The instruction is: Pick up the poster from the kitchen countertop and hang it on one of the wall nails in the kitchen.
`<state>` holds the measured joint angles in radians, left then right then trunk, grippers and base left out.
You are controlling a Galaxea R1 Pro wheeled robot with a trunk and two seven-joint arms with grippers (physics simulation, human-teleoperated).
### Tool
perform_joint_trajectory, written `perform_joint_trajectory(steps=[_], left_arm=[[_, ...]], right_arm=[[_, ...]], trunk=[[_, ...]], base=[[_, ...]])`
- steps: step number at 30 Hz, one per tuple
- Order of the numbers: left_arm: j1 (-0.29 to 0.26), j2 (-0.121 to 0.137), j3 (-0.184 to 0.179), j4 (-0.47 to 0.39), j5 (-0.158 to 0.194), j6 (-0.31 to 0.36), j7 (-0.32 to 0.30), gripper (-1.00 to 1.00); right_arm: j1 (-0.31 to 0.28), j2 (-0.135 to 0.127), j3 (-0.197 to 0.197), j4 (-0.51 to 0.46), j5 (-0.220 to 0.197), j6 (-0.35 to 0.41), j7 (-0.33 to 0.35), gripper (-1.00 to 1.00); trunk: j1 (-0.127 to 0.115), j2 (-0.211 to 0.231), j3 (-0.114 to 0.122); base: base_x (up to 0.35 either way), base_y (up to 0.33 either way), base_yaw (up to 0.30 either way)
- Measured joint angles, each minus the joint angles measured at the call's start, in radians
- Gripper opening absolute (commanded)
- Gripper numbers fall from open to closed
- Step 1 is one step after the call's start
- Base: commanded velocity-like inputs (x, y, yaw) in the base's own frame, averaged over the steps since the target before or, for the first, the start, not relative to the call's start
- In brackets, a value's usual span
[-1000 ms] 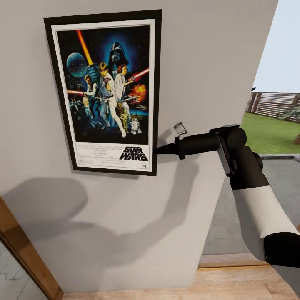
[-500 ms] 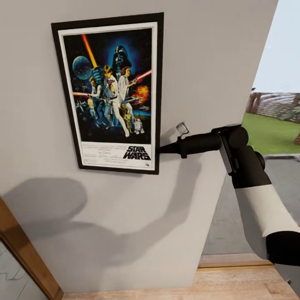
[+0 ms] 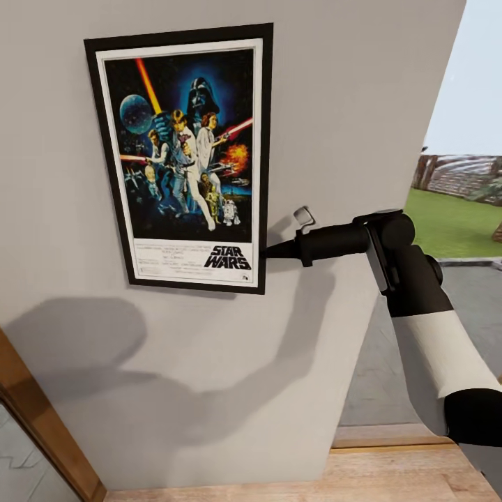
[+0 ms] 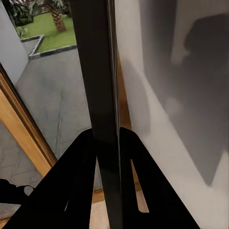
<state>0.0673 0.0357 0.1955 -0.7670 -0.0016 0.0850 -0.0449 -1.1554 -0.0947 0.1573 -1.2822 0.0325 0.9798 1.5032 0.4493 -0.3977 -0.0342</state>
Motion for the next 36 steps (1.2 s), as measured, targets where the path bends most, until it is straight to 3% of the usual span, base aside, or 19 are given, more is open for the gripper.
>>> perform_joint_trajectory(steps=[36], left_arm=[[0.0,0.0,0.0,-0.001,0.0,0.001,-0.001,1.0]], right_arm=[[0.0,0.0,0.0,-0.003,-0.006,0.0,0.0,-1.0]], trunk=[[0.0,0.0,0.0]], base=[[-0.03,0.024,0.0]])
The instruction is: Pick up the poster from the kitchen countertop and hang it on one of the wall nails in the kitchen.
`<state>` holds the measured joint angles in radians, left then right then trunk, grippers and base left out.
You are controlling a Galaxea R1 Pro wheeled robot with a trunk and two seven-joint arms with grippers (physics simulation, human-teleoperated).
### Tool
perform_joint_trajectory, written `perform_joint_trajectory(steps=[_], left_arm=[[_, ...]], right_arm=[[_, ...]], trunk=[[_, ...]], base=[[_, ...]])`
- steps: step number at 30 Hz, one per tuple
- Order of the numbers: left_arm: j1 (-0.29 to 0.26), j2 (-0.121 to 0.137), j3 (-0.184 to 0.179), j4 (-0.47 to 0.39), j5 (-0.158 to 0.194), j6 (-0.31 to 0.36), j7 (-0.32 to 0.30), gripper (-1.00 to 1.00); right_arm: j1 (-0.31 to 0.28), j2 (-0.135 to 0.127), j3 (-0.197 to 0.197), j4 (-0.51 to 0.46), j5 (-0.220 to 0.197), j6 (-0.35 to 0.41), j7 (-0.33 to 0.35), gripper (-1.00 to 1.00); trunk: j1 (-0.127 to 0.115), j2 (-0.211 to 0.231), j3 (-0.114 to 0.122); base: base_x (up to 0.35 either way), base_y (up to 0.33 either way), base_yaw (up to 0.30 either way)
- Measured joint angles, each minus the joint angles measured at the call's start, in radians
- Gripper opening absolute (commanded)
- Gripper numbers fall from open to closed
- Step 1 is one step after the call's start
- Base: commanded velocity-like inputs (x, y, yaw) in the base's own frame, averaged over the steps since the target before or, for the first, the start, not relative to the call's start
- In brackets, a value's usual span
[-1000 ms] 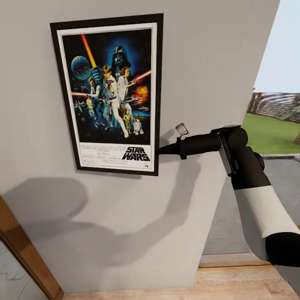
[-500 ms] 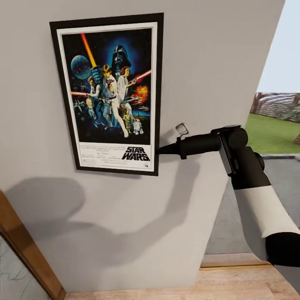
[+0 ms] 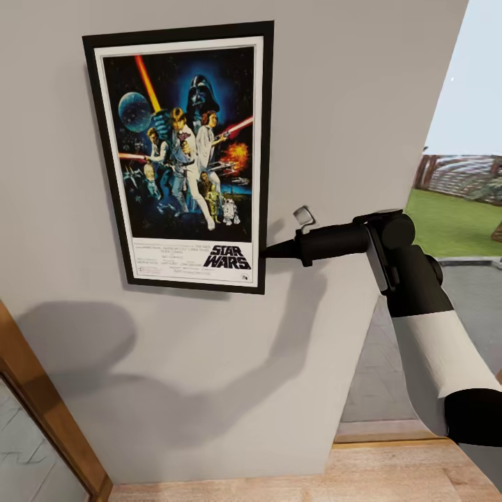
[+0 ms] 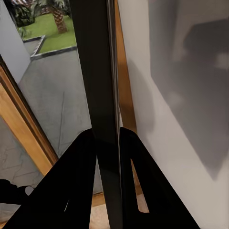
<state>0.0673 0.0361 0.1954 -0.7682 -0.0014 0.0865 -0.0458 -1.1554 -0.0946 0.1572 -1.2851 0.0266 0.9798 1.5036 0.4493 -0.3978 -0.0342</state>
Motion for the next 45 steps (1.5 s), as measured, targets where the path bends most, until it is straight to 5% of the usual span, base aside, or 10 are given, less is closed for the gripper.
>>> perform_joint_trajectory(steps=[45], left_arm=[[0.0,0.012,0.003,0.001,0.004,0.0,-0.003,1.0]], right_arm=[[0.0,-0.009,-0.002,-0.01,0.0,0.0,0.0,-1.0]], trunk=[[0.0,0.0,0.0]], base=[[0.0,0.033,0.0]])
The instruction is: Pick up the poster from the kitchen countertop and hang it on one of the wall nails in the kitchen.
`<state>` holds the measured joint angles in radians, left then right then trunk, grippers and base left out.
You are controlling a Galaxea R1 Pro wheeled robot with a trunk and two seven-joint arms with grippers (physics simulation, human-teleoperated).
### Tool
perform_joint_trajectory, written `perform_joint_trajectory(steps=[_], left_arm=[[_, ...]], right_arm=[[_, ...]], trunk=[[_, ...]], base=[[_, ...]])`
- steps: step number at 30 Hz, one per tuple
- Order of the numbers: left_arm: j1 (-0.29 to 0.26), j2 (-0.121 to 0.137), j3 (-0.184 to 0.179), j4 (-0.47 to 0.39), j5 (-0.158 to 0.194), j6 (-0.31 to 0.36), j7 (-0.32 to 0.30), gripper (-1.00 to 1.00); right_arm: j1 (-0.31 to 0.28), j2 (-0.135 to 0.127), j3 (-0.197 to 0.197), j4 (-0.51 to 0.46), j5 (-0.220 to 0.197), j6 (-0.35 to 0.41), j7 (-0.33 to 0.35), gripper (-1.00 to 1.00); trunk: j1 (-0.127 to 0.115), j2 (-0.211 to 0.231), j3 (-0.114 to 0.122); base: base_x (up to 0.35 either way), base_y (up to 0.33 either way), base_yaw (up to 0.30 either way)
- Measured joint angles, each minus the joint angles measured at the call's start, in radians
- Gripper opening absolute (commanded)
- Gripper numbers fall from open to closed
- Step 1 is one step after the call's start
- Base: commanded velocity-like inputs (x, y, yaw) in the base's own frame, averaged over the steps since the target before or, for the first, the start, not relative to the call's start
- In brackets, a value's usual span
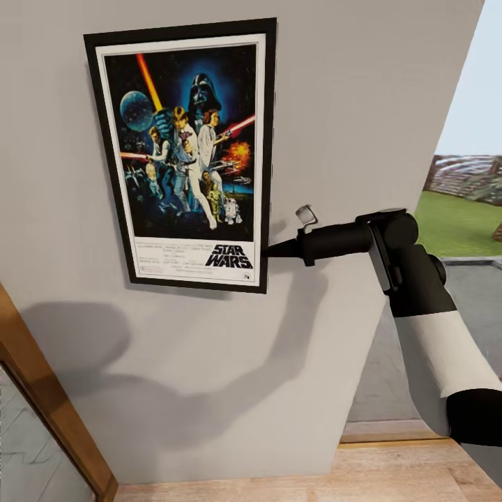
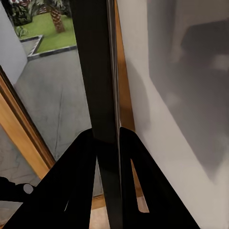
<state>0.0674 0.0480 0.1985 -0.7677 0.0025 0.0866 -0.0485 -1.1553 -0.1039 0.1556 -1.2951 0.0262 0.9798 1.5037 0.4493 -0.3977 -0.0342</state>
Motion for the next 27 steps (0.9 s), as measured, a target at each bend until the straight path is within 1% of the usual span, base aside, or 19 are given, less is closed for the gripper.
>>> perform_joint_trajectory(steps=[10,27], left_arm=[[0.0,0.0,0.0,0.001,0.0,0.0,0.0,1.0],[0.0,0.0,0.0,0.0,0.0,0.0,0.0,1.0]], right_arm=[[0.0,0.0,0.0,0.0,0.0,0.0,0.0,-1.0],[0.0,0.0,-0.006,0.0,0.001,0.0,0.0,-1.0]], trunk=[[0.0,0.0,0.0],[0.0,0.0,0.0]], base=[[0.0,0.102,0.0],[0.0,0.008,0.0]])
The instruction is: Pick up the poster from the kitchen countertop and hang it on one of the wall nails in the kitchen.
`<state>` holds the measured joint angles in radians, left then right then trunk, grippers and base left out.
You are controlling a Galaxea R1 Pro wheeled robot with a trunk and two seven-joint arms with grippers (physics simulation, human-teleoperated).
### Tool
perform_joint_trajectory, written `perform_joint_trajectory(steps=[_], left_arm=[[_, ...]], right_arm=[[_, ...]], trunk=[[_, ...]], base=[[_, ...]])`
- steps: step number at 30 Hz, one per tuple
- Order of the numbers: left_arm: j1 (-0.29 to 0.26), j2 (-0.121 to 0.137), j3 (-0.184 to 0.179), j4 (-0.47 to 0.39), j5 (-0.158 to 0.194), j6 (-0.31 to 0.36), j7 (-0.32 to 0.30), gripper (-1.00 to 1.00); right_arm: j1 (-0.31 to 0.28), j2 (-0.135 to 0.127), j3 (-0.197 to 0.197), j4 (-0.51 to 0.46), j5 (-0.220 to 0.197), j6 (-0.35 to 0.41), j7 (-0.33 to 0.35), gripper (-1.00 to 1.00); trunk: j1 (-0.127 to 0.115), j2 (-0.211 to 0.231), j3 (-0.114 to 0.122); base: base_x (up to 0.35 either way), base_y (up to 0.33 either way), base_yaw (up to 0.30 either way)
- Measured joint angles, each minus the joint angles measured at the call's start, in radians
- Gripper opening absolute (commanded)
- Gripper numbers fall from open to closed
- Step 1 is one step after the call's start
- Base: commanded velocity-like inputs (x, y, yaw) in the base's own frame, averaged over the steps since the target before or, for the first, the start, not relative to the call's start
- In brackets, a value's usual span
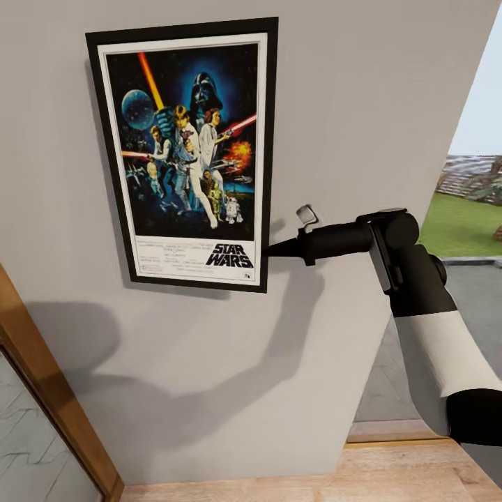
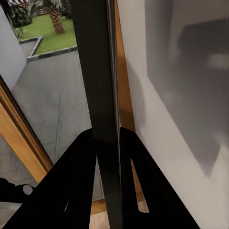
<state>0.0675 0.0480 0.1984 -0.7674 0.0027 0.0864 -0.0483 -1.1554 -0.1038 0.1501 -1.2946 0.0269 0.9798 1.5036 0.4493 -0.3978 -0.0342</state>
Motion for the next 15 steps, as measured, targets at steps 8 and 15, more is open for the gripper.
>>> perform_joint_trajectory(steps=[8,15], left_arm=[[0.0,0.0,0.0,-0.001,0.0,0.0,0.0,1.0],[0.0,0.0,0.0,-0.001,0.0,0.0,0.0,1.0]], right_arm=[[0.0,0.0,-0.001,0.0,-0.001,0.0,0.0,-1.0],[0.0,0.0,0.001,0.0,-0.001,0.0,0.0,-1.0]], trunk=[[0.0,0.0,0.0],[0.0,0.0,0.0]], base=[[0.0,0.0,0.0],[0.0,0.0,0.0]])
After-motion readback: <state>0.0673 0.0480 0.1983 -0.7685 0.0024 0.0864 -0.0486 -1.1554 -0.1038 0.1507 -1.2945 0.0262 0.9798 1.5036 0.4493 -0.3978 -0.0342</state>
